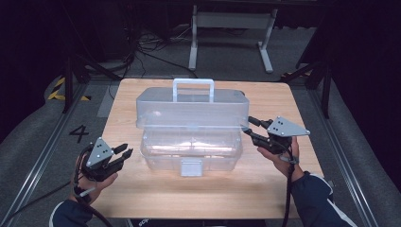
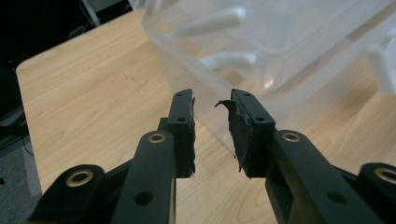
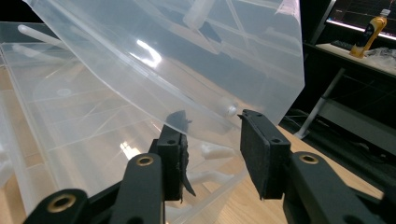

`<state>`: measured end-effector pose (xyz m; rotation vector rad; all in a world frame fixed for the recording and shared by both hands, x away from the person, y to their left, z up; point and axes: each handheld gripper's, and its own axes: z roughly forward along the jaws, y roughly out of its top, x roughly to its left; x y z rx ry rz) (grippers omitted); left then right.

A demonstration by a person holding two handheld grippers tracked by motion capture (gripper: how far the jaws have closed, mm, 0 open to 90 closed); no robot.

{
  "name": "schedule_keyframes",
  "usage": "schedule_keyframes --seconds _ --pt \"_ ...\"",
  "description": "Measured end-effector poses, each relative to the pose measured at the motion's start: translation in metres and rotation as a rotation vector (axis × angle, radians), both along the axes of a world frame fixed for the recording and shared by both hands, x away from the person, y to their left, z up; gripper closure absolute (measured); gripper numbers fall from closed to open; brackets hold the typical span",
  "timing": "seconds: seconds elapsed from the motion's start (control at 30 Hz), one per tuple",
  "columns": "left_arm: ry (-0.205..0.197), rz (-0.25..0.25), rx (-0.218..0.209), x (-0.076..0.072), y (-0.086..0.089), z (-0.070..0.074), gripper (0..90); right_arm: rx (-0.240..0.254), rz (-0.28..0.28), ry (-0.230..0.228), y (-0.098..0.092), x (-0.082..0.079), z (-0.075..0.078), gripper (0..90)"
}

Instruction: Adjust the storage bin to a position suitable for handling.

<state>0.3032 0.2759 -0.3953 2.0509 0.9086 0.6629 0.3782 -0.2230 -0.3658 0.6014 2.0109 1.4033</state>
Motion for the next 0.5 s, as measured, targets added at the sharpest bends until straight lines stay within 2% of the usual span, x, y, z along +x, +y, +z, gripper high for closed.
schedule_keyframes --seconds 0.13,0.27,0.5 --pt "0.027 0.006 0.035 -0.002 0.003 -0.01 68.5 0.011 -0.001 -0.012 0.001 -0.001 0.001 64.9" --pt "0.062 0.011 0.042 -0.003 0.006 -0.019 66.9 0.024 -0.012 -0.024 0.002 0.0 0.001 65.6" --pt "0.128 -0.012 0.08 -0.002 0.006 -0.038 63.9 0.044 -0.036 -0.057 0.004 0.003 0.005 67.4"
